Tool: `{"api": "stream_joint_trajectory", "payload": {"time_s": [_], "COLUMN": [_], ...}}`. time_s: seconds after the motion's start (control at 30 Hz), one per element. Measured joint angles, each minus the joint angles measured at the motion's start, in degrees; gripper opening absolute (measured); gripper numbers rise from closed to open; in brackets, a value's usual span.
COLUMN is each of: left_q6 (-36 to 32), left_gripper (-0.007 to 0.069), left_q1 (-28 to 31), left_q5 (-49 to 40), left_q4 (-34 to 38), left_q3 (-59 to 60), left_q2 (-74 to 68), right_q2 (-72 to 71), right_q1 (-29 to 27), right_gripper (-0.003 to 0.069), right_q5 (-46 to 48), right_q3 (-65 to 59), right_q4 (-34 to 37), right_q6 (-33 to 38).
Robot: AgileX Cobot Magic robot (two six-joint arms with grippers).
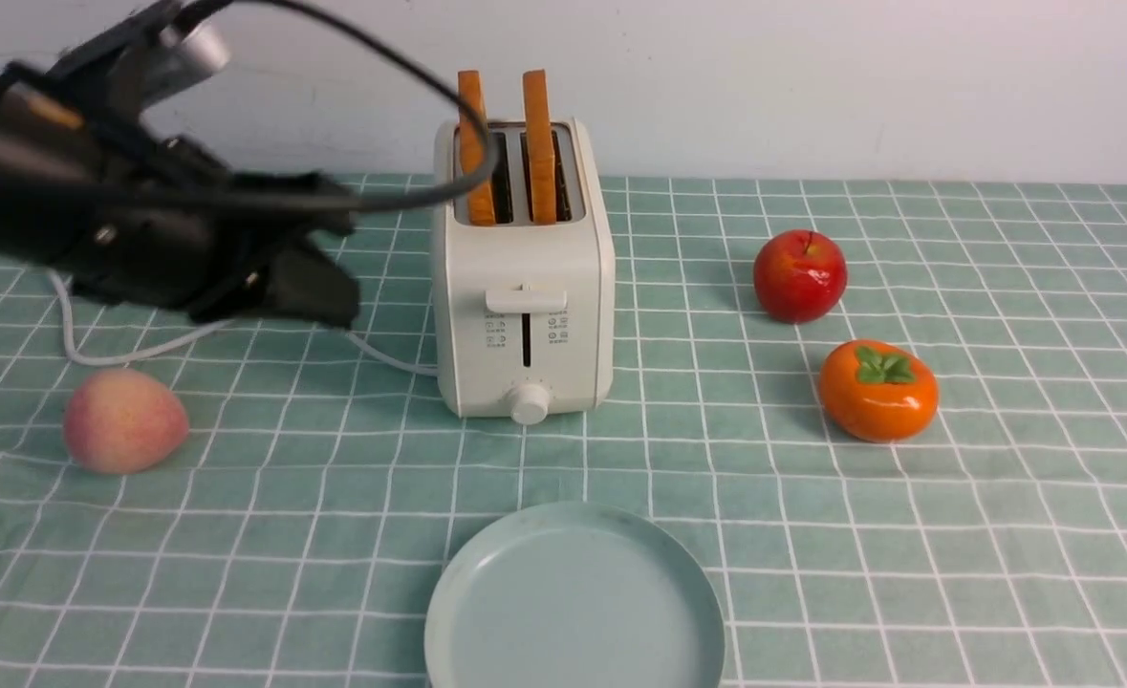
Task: Take toasted bread from bread machine on blue coffee table place on plate.
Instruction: 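Reach for a toast slice standing in the toaster with the left gripper, then place the slice of bread on the plate with the left gripper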
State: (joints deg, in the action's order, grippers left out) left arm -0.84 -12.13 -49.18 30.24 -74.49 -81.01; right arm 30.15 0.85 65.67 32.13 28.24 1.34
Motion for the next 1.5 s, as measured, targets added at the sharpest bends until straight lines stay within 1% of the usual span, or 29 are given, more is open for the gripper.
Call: {"api": "stream_joint_trajectory", "payload": {"time_s": [0.07,0.13,0.17,0.2,0.23,0.3,0.37,0.43,0.57,0.67,0.73,0.8,0.83,0.87,0.9,0.97,1.0,1.03,1.17,1.33,1.43,1.47,1.5], "left_q6": [1.9,2.4,2.4,2.4,2.4,2.4,2.4,2.4,2.4,0.8,0.3,0.3,0.3,0.3,0.3,0.1,0.1,0.1,0.1,0.1,0.1,0.1,0.1], "left_gripper": [-0.0014,-0.0014,-0.0014,-0.0014,-0.0013,0.0011,0.0069,0.0156,0.0362,0.0458,0.0475,0.0459,0.0419,0.0365,0.0261,0.0109,0.0071,0.0057,0.0070,0.0070,0.0070,0.0070,0.0070], "left_q1": [-1.3,-1.7,-1.7,-1.7,-1.7,-1.8,-1.8,-1.8,-1.8,-1.8,-1.8,-1.8,-1.8,-1.8,-1.9,-1.9,-1.9,-1.9,-1.9,-1.9,-1.9,-1.9,-1.9], "left_q5": [-0.8,-1.9,-1.9,-2.3,-2.5,-2.4,-1.7,0.2,4.8,7.8,9.7,11.0,11.6,11.9,11.9,11.8,11.5,11.2,9.2,3.8,-3.3,-6.8,-12.3], "left_q4": [-1.9,-2.8,-2.9,-3.7,-4.5,-6.2,-7.8,-8.4,-8.0,-7.9,-8.2,-8.5,-8.8,-8.8,-8.9,-9.1,-9.3,-9.6,-10.6,-11.7,-11.7,-11.4,-10.7], "left_q3": [-8.2,-14.1,-14.7,-19.6,-22.0,-26.6,-30.7,-34.1,-36.6,-36.8,-36.9,-36.9,-36.9,-36.9,-36.9,-36.9,-36.9,-36.9,-36.9,-37.0,-37.3,-37.5,-37.5], "left_q2": [-5.9,-10.6,-11.5,-14.8,-16.6,-20.3,-24.0,-27.5,-31.9,-34.1,-35.2,-35.9,-36.5,-36.7,-36.7,-36.3,-36.0,-35.4,-30.9,-20.1,-15.5,-14.4,-13.6], "right_q2": [0.2,0.2,0.2,0.1,0.1,0.1,0.1,0.1,0.1,0.1,0.1,0.1,0.1,0.1,0.1,0.1,0.1,0.1,0.1,0.1,0.1,0.1,0.1], "right_q1": [0.0,0.0,0.0,0.0,0.0,0.0,0.0,0.0,0.0,0.0,0.0,0.0,0.0,0.0,0.0,0.0,0.0,0.0,0.0,0.0,0.0,0.0,0.0], "right_gripper": [-0.0015,-0.0013,-0.0013,-0.0011,-0.0009,-0.0008,-0.0008,-0.0008,-0.0008,-0.0007,-0.0005,-0.0004,-0.0002,-0.0001,-0.0001,-0.0001,-0.0001,-0.0001,0.0000,0.0001,0.0001,0.0001,0.0001], "right_q5": [-0.2,-0.2,-0.2,-0.2,-0.2,-0.2,-0.2,-0.2,-1.2,-1.7,-1.8,-1.8,-1.9,-1.9,-2.0,-2.4,-2.5,-2.7,-3.4,-5.3,-5.7,-5.8,-5.9], "right_q3": [0.1,0.1,0.1,0.1,0.1,0.1,0.1,0.1,0.1,0.1,0.1,0.1,0.1,0.1,0.1,0.1,0.1,0.1,0.1,0.1,0.1,0.1,0.1], "right_q4": [-0.1,-0.1,-0.1,-0.1,-0.1,-0.1,-0.1,-0.1,-0.6,-0.8,-0.9,-0.9,-0.9,-0.9,-0.9,-0.9,-0.9,-0.9,-0.9,-0.9,-0.8,-0.8,-0.8], "right_q6": [0.2,0.2,0.2,0.2,0.2,0.3,0.3,0.3,0.3,0.3,0.3,0.3,0.3,0.3,0.3,0.3,0.3,0.3,0.5,0.5,0.8,1.1,1.2]}}
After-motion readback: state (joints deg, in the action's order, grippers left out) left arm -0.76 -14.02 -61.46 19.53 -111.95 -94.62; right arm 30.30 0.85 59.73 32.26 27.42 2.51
